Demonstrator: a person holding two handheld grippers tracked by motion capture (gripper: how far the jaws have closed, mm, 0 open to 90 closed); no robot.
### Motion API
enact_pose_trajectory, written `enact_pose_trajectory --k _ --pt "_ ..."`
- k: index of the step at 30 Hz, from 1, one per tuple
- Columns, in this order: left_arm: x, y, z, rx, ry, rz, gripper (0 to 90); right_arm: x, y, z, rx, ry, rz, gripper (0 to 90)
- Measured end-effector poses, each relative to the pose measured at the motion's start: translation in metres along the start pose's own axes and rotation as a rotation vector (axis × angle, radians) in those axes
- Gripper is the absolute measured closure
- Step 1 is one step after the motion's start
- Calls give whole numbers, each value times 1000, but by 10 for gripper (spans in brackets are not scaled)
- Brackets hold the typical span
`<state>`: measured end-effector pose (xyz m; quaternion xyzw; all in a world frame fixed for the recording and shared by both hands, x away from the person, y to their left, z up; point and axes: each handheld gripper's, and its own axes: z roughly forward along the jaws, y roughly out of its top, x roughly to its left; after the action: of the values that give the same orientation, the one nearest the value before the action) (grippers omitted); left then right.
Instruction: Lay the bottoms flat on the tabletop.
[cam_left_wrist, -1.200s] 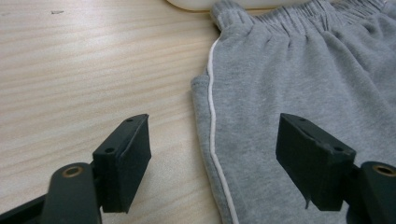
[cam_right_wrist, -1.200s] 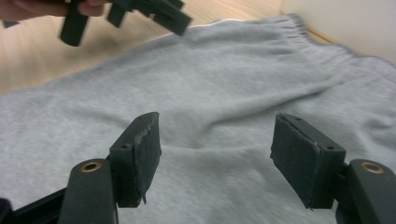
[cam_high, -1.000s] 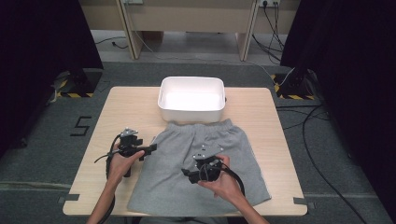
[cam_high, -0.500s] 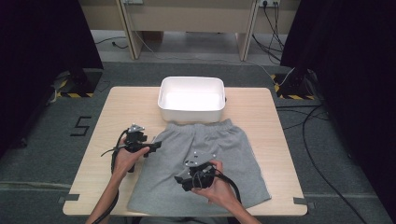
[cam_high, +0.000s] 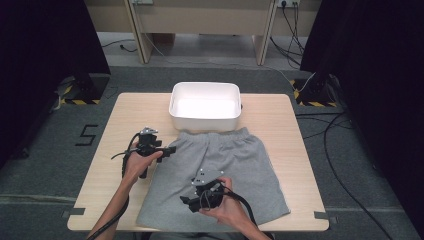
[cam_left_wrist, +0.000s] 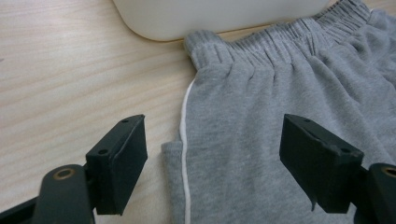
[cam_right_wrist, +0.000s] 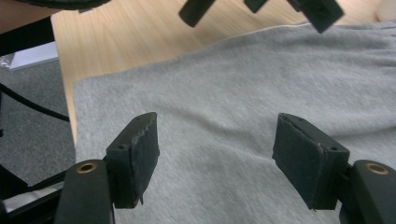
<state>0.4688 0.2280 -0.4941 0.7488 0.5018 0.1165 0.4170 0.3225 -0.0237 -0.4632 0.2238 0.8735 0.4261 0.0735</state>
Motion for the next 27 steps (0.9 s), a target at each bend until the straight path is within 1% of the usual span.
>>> enact_pose_trajectory --k 2,6,12,14,15,16,18,20,24,27 --pt "-1 3 2 6 4 10 221 3 0 1 -1 6 3 314" --pt "-3 9 7 15 8 19 220 10 0 5 3 18 -11 313" --pt "-4 19 12 25 13 18 222 19 2 9 3 38 -22 313" --pt "-4 20 14 25 6 4 225 21 2 10 2 42 -26 313" --pt "-4 21 16 24 -4 -11 225 22 1 11 3 43 -30 313" --pt "-4 21 17 30 -5 -12 225 23 1 12 4 45 -29 313" --pt "-4 23 19 34 5 -3 226 26 0 12 8 50 -35 313" --pt "-6 27 21 30 5 -10 227 27 0 13 7 53 -38 313" --pt "-9 33 26 46 12 6 230 31 0 16 9 60 -42 313" --pt "-7 37 31 58 26 9 231 34 0 18 2 67 -46 318"
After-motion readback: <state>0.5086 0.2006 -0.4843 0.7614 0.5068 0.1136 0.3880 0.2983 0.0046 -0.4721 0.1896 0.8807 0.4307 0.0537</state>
